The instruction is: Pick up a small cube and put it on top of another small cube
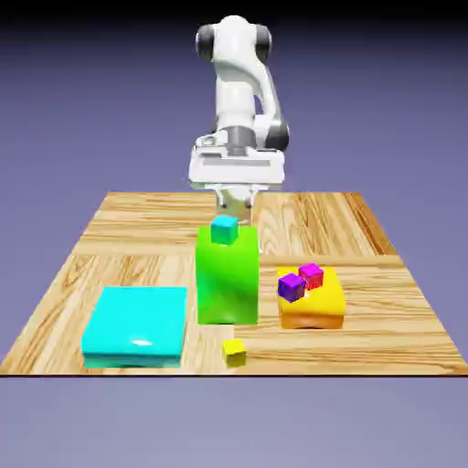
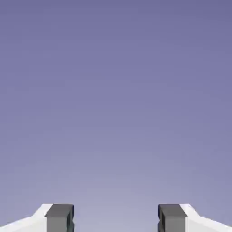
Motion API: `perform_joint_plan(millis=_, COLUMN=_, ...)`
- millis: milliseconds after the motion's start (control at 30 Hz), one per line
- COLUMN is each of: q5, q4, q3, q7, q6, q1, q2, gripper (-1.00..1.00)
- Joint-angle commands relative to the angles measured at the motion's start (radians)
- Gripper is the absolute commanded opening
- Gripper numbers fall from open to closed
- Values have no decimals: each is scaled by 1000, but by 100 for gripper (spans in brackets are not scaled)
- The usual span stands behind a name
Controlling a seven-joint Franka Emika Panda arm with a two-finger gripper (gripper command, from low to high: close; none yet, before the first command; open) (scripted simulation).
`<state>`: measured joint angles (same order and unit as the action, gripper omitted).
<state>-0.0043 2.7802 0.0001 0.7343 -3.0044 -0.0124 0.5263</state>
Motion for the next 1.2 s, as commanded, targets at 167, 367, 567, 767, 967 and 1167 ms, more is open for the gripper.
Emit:
perform_joint_plan(millis=167, q5=-22, q4=-148, q3=1, q7=-34, q6=162, q1=-2, q2=-217, gripper=0)
perform_joint_plan(millis=367, q5=-43, q4=-297, q3=1, q7=-67, q6=325, q1=-4, q2=-435, gripper=0)
perform_joint_plan(millis=567, q5=-65, q4=-445, q3=2, q7=-101, q6=487, q1=-6, q2=-652, gripper=0)
perform_joint_plan(millis=767, q5=-86, q4=-593, q3=2, q7=-134, q6=649, q1=-9, q2=-870, gripper=0)
perform_joint_plan(millis=967, q5=-102, q4=-641, q3=-3, q7=-142, q6=631, q1=-9, q2=-1028, gripper=0)
perform_joint_plan(millis=1167, q5=-101, q4=-643, q3=-2, q7=-143, q6=646, q1=-9, q2=-1014, gripper=-100)
